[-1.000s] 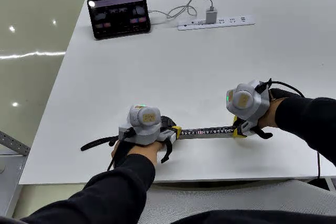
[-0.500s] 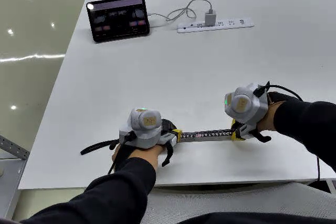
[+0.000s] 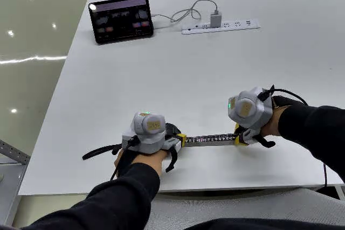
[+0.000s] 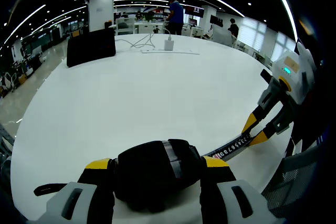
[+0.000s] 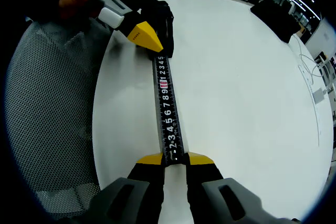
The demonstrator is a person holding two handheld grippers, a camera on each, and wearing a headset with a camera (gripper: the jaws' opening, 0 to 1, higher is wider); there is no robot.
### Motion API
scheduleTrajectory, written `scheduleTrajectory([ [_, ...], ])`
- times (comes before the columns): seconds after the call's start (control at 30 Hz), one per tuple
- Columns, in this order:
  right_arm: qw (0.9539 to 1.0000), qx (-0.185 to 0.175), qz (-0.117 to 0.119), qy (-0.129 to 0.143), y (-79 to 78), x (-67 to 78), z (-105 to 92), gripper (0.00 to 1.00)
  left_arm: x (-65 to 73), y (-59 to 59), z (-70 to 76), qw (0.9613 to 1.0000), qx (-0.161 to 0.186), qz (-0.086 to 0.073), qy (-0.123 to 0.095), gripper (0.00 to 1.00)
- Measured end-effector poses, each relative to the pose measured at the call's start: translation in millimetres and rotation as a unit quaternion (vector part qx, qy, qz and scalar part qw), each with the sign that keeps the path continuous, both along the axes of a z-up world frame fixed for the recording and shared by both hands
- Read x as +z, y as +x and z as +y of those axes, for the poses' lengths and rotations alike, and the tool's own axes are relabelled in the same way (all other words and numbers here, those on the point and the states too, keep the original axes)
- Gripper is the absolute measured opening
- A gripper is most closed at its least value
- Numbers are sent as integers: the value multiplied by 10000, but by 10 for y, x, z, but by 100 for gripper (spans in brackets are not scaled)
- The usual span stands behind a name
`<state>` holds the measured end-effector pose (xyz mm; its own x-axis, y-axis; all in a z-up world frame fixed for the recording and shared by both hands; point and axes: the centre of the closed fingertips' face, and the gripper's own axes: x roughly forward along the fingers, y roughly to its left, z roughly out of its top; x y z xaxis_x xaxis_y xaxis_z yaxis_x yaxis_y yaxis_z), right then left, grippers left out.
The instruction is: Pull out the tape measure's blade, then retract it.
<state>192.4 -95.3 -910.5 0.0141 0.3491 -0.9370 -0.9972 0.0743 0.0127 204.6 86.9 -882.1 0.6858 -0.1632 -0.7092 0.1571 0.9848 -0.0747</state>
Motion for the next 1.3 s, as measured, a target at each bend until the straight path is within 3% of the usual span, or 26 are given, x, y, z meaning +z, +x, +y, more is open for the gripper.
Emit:
scheduleTrajectory([
  [1.3, 9997, 80, 0, 251, -15, -8, 207, 10, -9, 3, 2, 10000, 20, 50, 12, 63],
])
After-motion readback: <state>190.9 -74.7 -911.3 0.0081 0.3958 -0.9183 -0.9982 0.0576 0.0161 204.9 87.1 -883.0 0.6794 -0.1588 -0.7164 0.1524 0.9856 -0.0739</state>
